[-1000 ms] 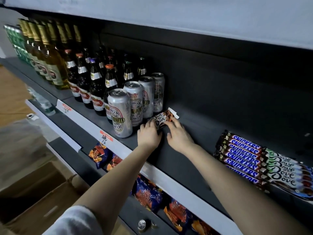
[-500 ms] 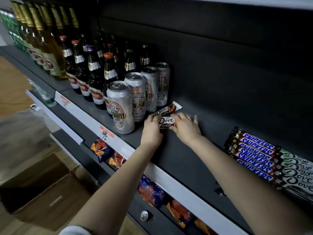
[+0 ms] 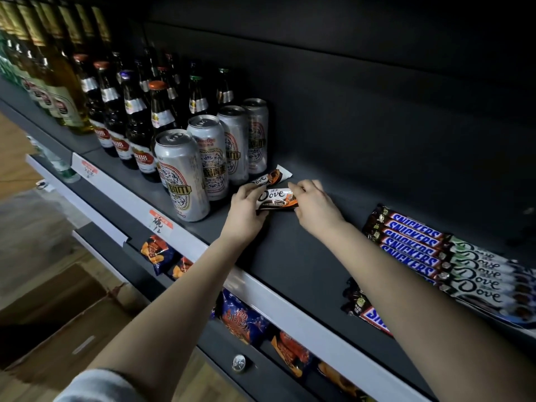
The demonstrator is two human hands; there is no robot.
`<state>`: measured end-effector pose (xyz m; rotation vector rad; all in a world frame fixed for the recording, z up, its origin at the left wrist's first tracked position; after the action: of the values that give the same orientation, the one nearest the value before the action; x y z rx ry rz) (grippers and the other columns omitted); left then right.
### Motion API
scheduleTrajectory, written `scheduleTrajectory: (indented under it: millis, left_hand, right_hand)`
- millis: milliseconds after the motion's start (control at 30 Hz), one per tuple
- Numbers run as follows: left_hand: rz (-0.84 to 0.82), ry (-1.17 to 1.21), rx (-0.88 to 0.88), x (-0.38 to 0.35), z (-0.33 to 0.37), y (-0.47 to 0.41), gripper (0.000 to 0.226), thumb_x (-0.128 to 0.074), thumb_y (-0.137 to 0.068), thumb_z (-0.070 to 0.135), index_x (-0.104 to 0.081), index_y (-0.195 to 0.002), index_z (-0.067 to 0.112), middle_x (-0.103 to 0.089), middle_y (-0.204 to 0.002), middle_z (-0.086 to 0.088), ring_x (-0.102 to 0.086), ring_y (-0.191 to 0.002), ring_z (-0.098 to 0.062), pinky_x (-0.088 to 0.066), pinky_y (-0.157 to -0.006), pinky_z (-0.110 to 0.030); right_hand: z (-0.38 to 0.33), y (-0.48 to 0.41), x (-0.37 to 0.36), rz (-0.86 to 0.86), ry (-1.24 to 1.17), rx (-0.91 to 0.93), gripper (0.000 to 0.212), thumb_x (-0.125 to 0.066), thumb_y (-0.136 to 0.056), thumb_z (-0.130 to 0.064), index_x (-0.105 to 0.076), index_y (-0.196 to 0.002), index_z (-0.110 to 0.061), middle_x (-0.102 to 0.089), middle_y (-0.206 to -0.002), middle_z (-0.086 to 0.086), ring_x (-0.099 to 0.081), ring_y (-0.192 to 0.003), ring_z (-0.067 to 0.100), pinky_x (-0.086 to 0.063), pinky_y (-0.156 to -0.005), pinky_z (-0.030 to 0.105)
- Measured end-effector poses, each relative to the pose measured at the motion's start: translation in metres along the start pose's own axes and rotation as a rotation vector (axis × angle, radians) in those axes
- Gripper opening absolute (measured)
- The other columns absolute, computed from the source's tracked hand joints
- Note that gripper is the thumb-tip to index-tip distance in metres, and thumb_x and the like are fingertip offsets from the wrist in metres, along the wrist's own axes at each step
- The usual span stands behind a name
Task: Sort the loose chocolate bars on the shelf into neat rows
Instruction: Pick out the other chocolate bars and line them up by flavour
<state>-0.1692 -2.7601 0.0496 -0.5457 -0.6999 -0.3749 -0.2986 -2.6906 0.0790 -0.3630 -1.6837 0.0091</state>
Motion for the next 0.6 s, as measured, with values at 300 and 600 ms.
scheduleTrajectory:
  millis: [300, 600]
  left_hand:
    - [0.058, -0.027, -0.184, 0.001, 0.05, 0.0, 0.053, -0.072, -0.075, 0.004, -0.056, -0.126, 0.009, -0.052, -0.126, -0.01, -0.048, -0.114, -0.029, -0.03, -0.099, -0.023]
    - [0.047, -0.032, -0.297, -0.029, 0.122, 0.015, 0.049, -0.073, -0.077, 0.015, -0.058, -0.124, 0.014, -0.056, -0.122, -0.006, -0.042, -0.115, -0.029, -0.031, -0.099, -0.029]
  right_hand:
    - [0.036, 0.039, 0.038, 0.141, -0.055, -0.004, 0.058, -0.06, -0.088, -0.017, -0.036, -0.14, -0.01, -0.043, -0.138, 0.007, -0.028, -0.132, 0.02, -0.033, -0.106, 0.034]
    - [0.092, 0.101, 0.08, 0.227, 0.011, -0.089, 0.055, -0.056, -0.091, -0.026, -0.037, -0.141, -0.012, -0.04, -0.142, 0.006, -0.029, -0.133, 0.023, -0.028, -0.11, 0.035]
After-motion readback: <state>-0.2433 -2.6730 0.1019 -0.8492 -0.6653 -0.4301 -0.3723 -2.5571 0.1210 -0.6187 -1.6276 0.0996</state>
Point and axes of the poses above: each hand's wrist, its own y-axis away from the middle knuckle, its own x-axis out of the back of the hand, z = x × y, the point moved 5 cm from there along -y, towards the middle knuckle
